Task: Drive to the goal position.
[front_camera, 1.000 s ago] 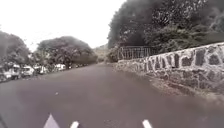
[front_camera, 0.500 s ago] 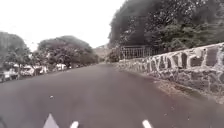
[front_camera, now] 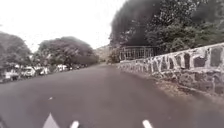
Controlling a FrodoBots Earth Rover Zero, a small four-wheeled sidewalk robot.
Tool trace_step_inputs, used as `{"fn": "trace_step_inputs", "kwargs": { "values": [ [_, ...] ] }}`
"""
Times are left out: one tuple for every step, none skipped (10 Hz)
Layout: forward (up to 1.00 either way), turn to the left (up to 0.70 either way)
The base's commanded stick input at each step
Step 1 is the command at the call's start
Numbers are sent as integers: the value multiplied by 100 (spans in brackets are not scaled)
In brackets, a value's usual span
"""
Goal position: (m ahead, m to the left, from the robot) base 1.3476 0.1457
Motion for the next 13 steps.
{"fn": "trace_step_inputs", "kwargs": {
  "values": [
    [50,0],
    [50,0],
    [50,0],
    [50,0],
    [50,0],
    [50,0],
    [50,0],
    [50,0],
    [50,0],
    [50,0],
    [50,0],
    [50,0],
    [50,0]
  ]
}}
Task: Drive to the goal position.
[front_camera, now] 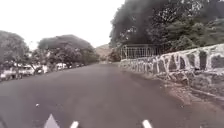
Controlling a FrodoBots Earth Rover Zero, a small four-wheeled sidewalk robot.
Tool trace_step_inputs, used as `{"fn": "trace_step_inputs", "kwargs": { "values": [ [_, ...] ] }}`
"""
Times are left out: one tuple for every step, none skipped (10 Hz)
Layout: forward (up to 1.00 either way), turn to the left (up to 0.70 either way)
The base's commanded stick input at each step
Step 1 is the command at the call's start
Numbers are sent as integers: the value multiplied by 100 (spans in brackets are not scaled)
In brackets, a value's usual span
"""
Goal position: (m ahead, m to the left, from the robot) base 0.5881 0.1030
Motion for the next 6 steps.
{"fn": "trace_step_inputs", "kwargs": {
  "values": [
    [50,0],
    [50,0],
    [50,0],
    [50,0],
    [50,0],
    [50,0]
  ]
}}
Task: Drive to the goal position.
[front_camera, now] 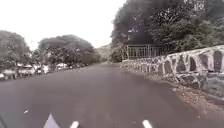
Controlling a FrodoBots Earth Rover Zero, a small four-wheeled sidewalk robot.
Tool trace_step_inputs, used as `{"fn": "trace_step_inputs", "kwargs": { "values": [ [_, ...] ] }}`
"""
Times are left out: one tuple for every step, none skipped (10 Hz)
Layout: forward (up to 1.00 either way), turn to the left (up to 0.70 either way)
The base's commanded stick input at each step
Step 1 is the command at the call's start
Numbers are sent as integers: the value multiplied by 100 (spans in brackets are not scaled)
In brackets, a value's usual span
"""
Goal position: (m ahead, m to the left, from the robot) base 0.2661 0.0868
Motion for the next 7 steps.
{"fn": "trace_step_inputs", "kwargs": {
  "values": [
    [50,0],
    [50,0],
    [50,0],
    [50,0],
    [50,0],
    [50,0],
    [50,0]
  ]
}}
